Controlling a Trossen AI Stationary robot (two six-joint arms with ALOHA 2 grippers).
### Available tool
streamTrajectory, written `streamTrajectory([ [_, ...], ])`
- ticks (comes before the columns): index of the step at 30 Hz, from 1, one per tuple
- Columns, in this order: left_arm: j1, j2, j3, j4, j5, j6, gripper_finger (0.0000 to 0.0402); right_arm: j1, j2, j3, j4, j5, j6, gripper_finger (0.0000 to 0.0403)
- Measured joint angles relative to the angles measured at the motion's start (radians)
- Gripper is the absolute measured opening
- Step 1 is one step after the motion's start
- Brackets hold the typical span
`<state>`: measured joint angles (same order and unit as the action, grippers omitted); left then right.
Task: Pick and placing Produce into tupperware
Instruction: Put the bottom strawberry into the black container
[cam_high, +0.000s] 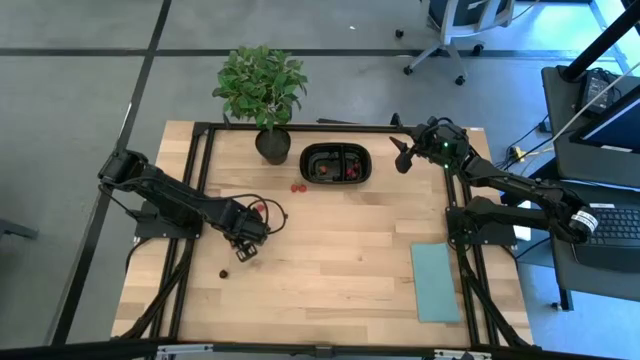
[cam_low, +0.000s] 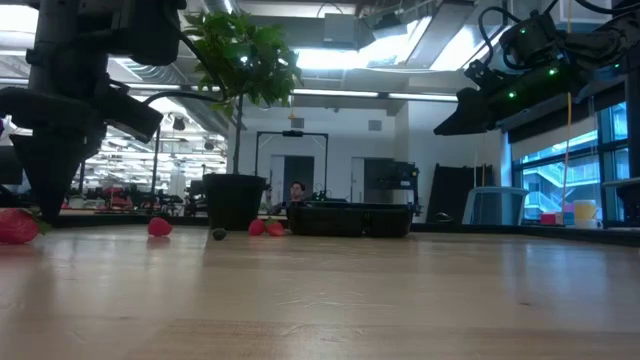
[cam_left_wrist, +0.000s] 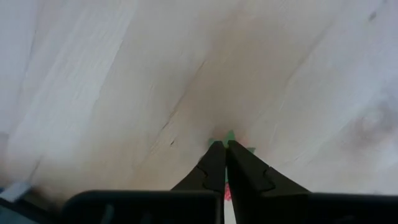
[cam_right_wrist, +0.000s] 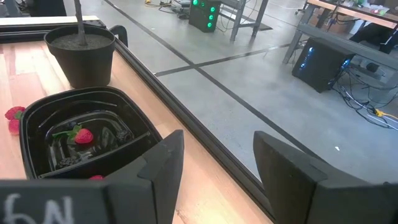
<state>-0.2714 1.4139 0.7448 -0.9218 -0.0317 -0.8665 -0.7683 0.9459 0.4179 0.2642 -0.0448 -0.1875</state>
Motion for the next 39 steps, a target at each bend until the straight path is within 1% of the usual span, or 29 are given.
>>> streamTrajectory([
  [5, 0.023, 0.0, 0.022, 0.012, 0.052, 0.103, 0.0002, 0.0, 0.0, 0.0, 0.0, 0.0, 0.0, 0.0196],
  [10, 0.071, 0.0, 0.076, 0.111, 0.076, 0.256, 0.0002, 0.0, 0.0, 0.0, 0.0, 0.0, 0.0, 0.0196],
  [13, 0.103, 0.0, 0.1, 0.197, 0.076, 0.367, 0.0002, 0.0, 0.0, 0.0, 0.0, 0.0, 0.0, 0.0196],
  [17, 0.152, 0.0, 0.109, 0.342, 0.105, 0.509, 0.0001, 0.0, 0.0, 0.0, 0.001, 0.0, 0.0, 0.0196],
  [25, 0.257, 0.0, 0.109, 0.672, 0.087, 0.767, 0.0001, 0.0, 0.0, 0.0, 0.001, 0.0, 0.0, 0.0196],
  [28, 0.281, 0.0, 0.109, 0.785, 0.028, 0.863, 0.0, 0.0, 0.0, 0.0, 0.0, 0.0, -0.001, 0.0196],
  [33, 0.302, 0.017, 0.109, 0.938, -0.139, 0.992, 0.0, 0.0, 0.0, 0.0, 0.0, 0.0, -0.004, 0.0196],
  [37, 0.301, 0.087, 0.109, 1.142, -0.235, 1.135, 0.0, 0.0, 0.0, 0.0, 0.0, 0.0, -0.004, 0.0196],
  [39, 0.3, 0.141, 0.109, 1.233, -0.31, 1.219, 0.0, 0.0, 0.0, 0.0, -0.001, 0.0, -0.004, 0.0196],
])
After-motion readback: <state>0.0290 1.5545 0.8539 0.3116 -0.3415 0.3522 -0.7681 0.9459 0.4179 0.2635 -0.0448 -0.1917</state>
